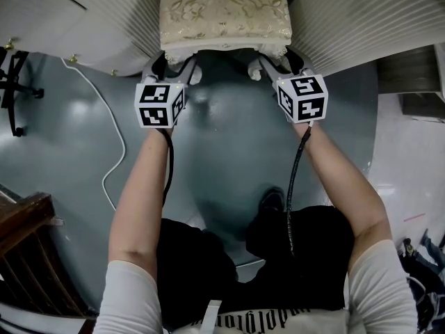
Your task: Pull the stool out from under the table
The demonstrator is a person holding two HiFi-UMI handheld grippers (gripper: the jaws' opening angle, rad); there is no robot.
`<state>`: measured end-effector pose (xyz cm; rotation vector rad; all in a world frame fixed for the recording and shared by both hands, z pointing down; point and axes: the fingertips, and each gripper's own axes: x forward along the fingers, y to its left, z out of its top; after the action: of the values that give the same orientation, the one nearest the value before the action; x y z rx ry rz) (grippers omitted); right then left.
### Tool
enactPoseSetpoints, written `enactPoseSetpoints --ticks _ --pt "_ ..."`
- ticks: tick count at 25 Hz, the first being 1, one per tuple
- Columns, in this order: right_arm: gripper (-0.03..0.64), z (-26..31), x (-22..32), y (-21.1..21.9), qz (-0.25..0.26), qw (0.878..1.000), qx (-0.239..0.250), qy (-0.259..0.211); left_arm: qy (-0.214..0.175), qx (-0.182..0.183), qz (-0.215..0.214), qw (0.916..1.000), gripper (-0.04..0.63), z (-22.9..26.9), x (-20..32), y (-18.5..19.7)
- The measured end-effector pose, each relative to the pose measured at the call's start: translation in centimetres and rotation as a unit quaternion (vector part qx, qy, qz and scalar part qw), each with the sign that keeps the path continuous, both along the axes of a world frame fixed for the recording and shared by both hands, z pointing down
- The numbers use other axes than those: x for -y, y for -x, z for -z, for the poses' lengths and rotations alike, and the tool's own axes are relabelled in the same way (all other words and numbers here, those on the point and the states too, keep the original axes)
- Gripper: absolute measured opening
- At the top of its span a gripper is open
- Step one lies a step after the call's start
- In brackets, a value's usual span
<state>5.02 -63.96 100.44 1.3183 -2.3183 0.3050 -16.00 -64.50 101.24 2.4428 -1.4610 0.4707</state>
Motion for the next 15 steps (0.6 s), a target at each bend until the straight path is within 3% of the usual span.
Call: enactPoseSetpoints --ticks 15 --pt "0.239 -0.1 -7.4 -0.2 0.004 1.0 -0.009 0.027 0.031 0.002 0.0 0.9995 0.259 -0.1 -7.7 -0.2"
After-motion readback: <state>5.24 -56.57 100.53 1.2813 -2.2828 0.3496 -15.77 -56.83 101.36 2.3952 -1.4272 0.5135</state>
